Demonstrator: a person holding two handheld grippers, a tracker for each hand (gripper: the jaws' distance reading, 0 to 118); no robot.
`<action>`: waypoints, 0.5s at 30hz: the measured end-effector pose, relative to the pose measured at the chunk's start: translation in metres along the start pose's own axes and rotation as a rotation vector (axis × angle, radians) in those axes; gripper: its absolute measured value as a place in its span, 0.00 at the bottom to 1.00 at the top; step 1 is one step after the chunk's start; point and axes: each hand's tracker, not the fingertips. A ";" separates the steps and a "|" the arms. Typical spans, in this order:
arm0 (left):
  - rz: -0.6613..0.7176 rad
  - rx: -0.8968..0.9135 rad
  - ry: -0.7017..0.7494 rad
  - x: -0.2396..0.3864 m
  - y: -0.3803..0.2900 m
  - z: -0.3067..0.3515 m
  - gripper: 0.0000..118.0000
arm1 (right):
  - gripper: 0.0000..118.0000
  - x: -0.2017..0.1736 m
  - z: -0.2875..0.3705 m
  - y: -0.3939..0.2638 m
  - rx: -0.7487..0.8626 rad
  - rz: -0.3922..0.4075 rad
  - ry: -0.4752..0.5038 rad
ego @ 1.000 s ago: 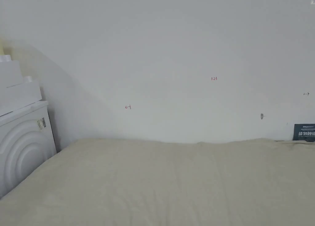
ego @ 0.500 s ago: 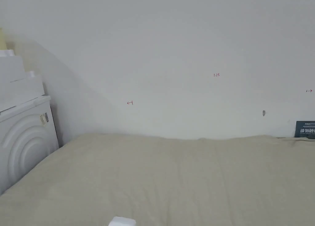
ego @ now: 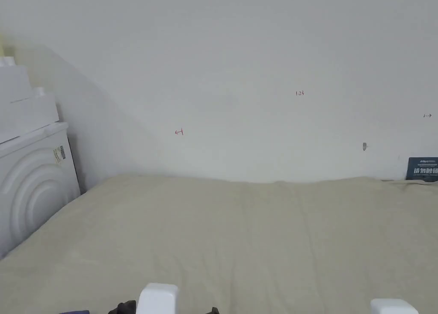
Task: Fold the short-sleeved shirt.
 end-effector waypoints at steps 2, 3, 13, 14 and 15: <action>-0.007 -0.009 -0.004 0.000 0.000 0.000 1.00 | 0.96 -0.001 0.001 0.000 0.004 0.002 -0.007; -0.009 -0.012 -0.002 0.000 0.000 0.000 1.00 | 0.96 0.001 0.001 0.002 -0.003 -0.002 0.001; -0.012 -0.033 -0.014 0.002 -0.001 -0.002 1.00 | 0.96 0.000 0.001 0.002 -0.030 0.009 -0.001; -0.011 -0.030 -0.013 0.002 -0.001 -0.003 1.00 | 0.96 -0.001 0.001 0.002 -0.029 0.010 -0.004; -0.011 -0.034 -0.014 0.002 0.000 -0.003 1.00 | 0.96 -0.001 0.001 0.001 -0.027 0.008 -0.005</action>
